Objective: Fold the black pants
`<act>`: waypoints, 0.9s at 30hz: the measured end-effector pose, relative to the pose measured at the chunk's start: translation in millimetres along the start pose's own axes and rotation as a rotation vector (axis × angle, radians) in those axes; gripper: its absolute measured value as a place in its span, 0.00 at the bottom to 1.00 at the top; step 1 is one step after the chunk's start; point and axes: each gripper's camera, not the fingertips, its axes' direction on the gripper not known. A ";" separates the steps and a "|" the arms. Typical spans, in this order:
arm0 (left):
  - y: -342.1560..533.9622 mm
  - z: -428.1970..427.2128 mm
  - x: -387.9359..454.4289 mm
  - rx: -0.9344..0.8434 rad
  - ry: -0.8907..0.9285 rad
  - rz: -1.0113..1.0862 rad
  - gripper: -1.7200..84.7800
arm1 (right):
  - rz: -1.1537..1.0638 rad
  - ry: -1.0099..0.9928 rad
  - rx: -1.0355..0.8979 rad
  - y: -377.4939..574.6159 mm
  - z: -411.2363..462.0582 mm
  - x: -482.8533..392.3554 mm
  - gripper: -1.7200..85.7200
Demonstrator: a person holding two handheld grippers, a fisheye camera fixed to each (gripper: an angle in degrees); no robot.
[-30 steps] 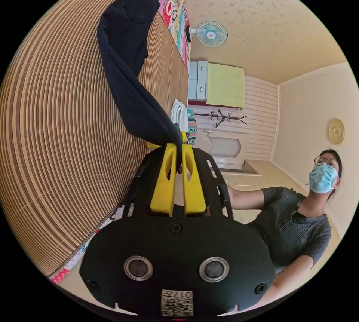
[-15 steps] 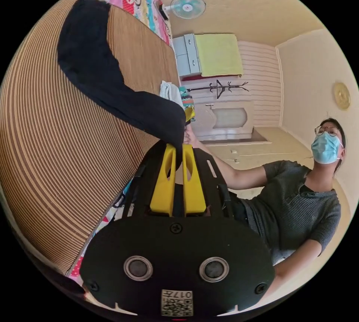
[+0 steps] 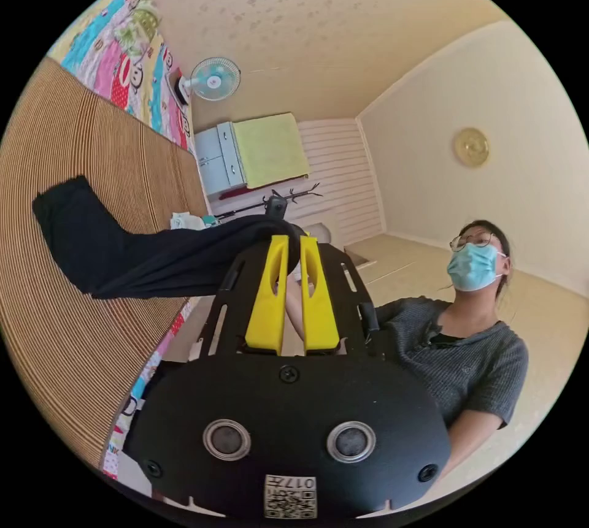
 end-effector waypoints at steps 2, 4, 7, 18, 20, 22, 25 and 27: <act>-5.9 15.9 50.8 -0.003 -0.057 0.127 0.06 | -0.104 0.045 -0.007 -12.4 11.6 -51.2 0.05; -9.9 32.2 101.2 0.013 -0.119 0.248 0.06 | -0.164 0.090 -0.003 -22.5 19.1 -87.3 0.05; -13.5 58.1 175.5 0.050 -0.202 0.423 0.06 | -0.311 0.109 -0.021 -41.3 33.8 -143.3 0.05; -80.5 94.9 205.5 0.200 -0.362 0.354 0.05 | -0.126 0.517 0.006 -132.0 54.8 -117.1 0.04; -109.6 96.5 164.7 0.187 -0.432 0.274 0.05 | 0.013 0.606 0.006 -154.4 45.6 -46.7 0.04; -139.9 95.6 114.8 0.177 -0.477 0.153 0.05 | 0.126 0.633 0.025 -165.9 36.9 8.8 0.04; -181.6 94.8 34.1 0.146 -0.580 0.045 0.05 | 0.212 0.683 0.025 -171.2 33.5 86.1 0.04; -197.3 93.7 -20.1 0.086 -0.674 0.003 0.06 | 0.265 0.700 0.002 -163.8 36.3 126.0 0.04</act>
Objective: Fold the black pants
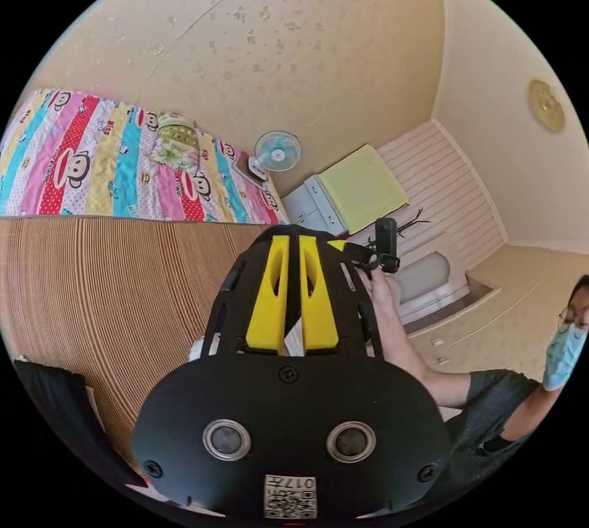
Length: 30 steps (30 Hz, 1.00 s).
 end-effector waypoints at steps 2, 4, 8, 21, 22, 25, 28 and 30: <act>3.8 22.3 -27.0 -0.067 -0.064 -0.020 0.06 | 0.041 0.057 -0.098 13.4 43.0 35.9 0.05; 22.5 48.5 -52.1 -0.164 -0.134 -0.047 0.06 | 0.070 0.103 -0.165 37.7 73.3 61.2 0.05; 116.2 101.4 -104.1 -0.332 -0.170 -0.150 0.07 | 0.206 0.063 -0.257 128.4 130.2 122.2 0.06; 195.6 98.9 -230.7 -0.268 -0.167 -0.563 0.15 | 0.506 -0.171 -0.263 169.5 153.7 269.5 0.19; 183.8 99.7 -234.2 -0.264 -0.173 -0.550 0.16 | 0.499 -0.163 -0.263 151.1 154.4 281.8 0.21; 130.3 107.9 -256.0 -0.269 -0.227 -0.508 0.16 | 0.480 -0.137 -0.264 111.9 160.5 310.6 0.22; 92.1 121.8 -276.6 -0.294 -0.270 -0.455 0.15 | 0.466 -0.151 -0.252 85.5 170.1 336.4 0.22; 79.2 137.4 -291.3 -0.342 -0.276 -0.438 0.16 | 0.465 -0.175 -0.262 77.5 179.0 349.9 0.22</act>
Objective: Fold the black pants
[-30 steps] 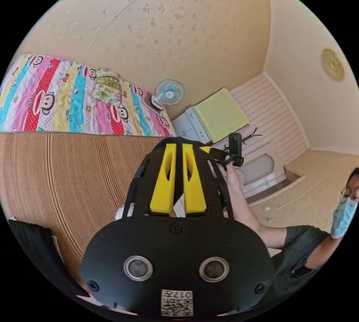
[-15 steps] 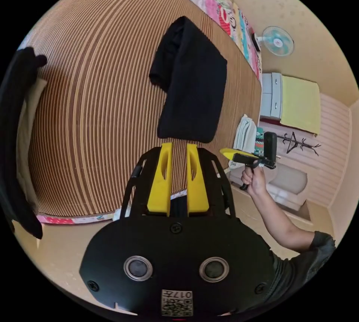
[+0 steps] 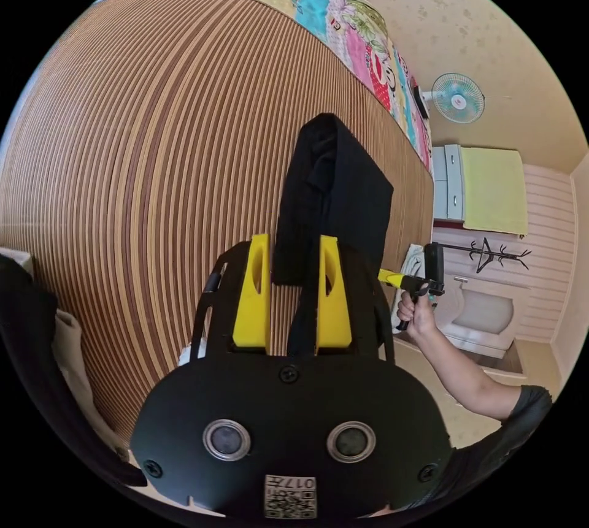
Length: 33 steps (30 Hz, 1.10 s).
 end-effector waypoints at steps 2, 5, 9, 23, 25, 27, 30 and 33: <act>-1.5 8.7 -3.2 -0.016 -0.011 -0.002 0.16 | -0.003 -0.044 -0.021 -9.9 7.8 12.3 0.20; 20.0 6.3 -10.1 0.015 0.019 -0.046 0.10 | 0.022 -0.063 0.018 -4.6 6.7 21.5 0.18; 76.8 -1.1 -24.6 -0.033 0.125 -0.091 0.08 | 0.074 -0.103 -0.029 16.8 1.6 30.8 0.15; 287.8 -249.4 -33.6 0.113 0.196 0.023 0.05 | -0.125 -0.255 -0.164 127.6 86.7 -144.8 0.08; 305.6 -310.3 -31.7 0.218 0.279 0.150 0.02 | -0.188 -0.282 -0.149 123.7 108.1 -182.3 0.08; 323.1 -384.0 -24.9 0.311 0.429 0.316 0.01 | -0.278 -0.258 -0.155 113.0 133.5 -221.5 0.08; 340.1 -450.7 -11.9 0.374 0.121 0.399 0.01 | -0.415 -0.148 -0.174 87.9 184.4 -262.9 0.08; 343.8 -479.6 -46.8 0.397 0.055 0.256 0.01 | -0.202 -0.039 -0.217 58.8 228.5 -222.4 0.08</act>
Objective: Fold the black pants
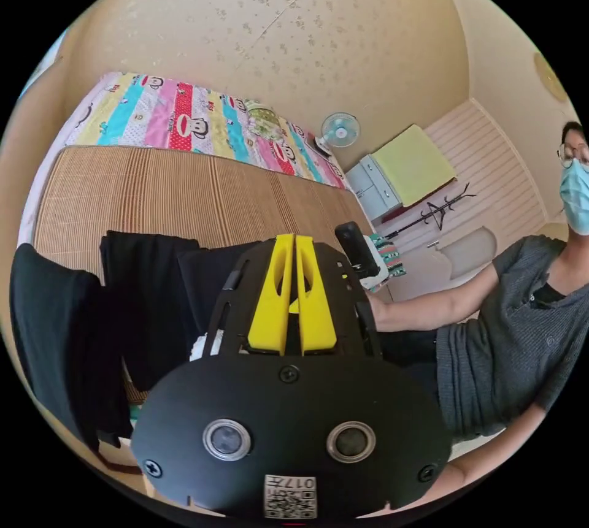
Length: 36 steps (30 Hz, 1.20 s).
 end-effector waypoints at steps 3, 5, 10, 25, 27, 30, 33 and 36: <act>28.7 -4.1 -40.0 0.010 -0.003 -0.180 0.02 | 0.184 -0.054 -0.009 6.7 9.1 58.5 0.08; 55.7 4.1 -57.4 -0.010 -0.089 -0.282 0.05 | 0.180 -0.029 -0.045 15.4 10.9 79.6 0.09; 130.3 45.6 -98.0 -0.049 -0.192 -0.502 0.14 | 0.161 -0.076 -0.044 24.8 5.1 99.5 0.09; 138.6 53.3 -116.3 -0.020 -0.191 -0.392 0.05 | 0.023 -0.114 -0.040 18.5 -2.2 63.3 0.08; 127.9 37.2 -91.5 0.052 -0.163 -0.311 0.02 | -0.045 -0.147 -0.024 11.2 0.5 44.5 0.08; 114.3 13.2 -77.3 0.115 -0.235 -0.267 0.01 | -0.137 -0.167 0.013 0.0 11.5 24.4 0.08; 107.4 -9.3 -77.2 0.202 -0.216 -0.214 0.01 | -0.196 -0.155 0.083 -8.4 10.5 4.0 0.08; 105.2 -19.2 -75.5 0.242 -0.218 -0.157 0.02 | -0.327 -0.124 0.075 -12.0 12.9 -16.1 0.08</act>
